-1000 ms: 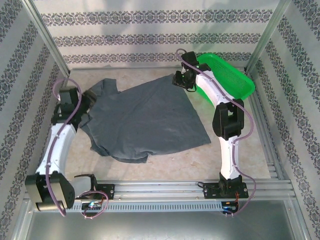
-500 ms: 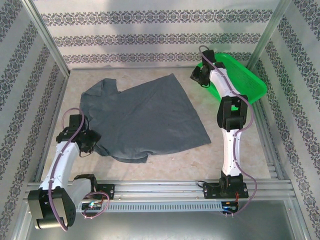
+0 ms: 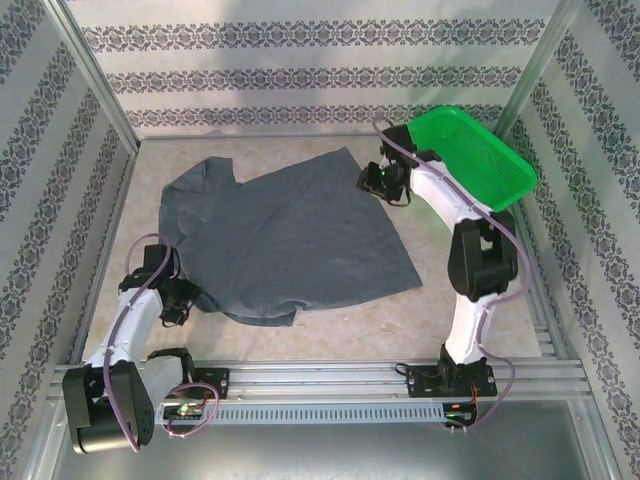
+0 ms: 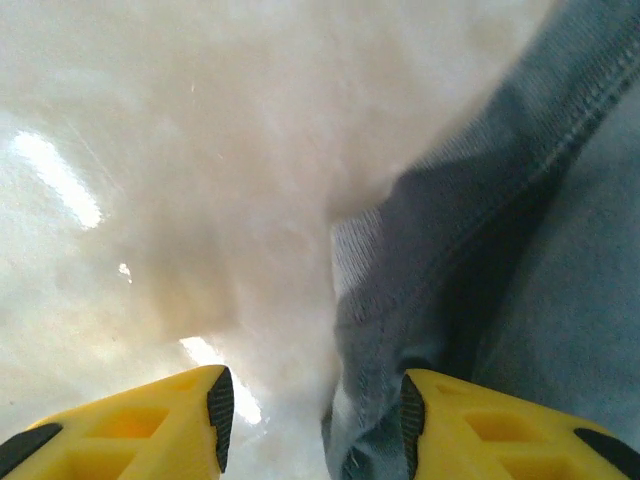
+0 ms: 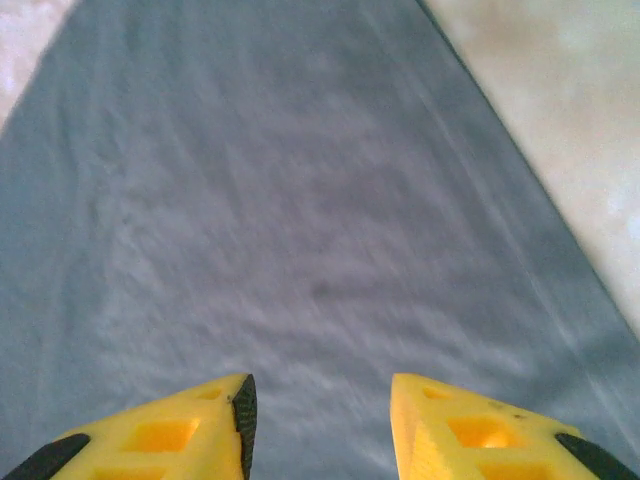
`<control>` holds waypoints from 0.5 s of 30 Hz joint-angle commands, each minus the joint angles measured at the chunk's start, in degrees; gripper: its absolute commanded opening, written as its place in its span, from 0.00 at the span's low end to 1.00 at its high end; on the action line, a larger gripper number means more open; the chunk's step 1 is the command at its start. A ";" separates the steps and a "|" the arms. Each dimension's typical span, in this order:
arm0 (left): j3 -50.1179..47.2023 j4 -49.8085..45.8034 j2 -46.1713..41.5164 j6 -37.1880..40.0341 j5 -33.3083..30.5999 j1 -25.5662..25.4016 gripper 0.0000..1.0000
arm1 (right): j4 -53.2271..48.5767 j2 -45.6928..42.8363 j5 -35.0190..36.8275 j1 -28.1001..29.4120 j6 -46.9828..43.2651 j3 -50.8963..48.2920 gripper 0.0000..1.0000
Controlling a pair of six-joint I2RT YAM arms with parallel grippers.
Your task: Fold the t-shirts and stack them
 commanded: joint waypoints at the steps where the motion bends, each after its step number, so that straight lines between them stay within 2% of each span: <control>1: -0.92 2.79 0.14 0.82 -1.63 1.70 0.48 | 2.98 -2.07 -0.15 1.40 1.83 -8.34 0.40; 5: -1.36 6.87 2.27 1.64 -0.45 2.25 0.45 | 4.37 -0.26 0.78 2.95 2.23 -12.50 0.38; 10: -2.43 13.81 5.17 2.22 1.81 2.29 0.40 | 2.17 7.24 4.25 2.15 0.83 -9.95 0.35; 11: -2.60 15.18 5.90 2.26 2.18 2.29 0.31 | 1.24 8.66 4.75 1.78 0.63 -8.97 0.34; 13: -1.91 16.16 7.63 3.02 1.78 2.46 0.04 | -0.20 10.88 6.06 0.75 0.14 -6.95 0.33; 15: 0.00 15.25 9.28 4.53 0.74 3.29 0.00 | -1.36 12.52 7.10 -0.26 -0.49 -4.81 0.33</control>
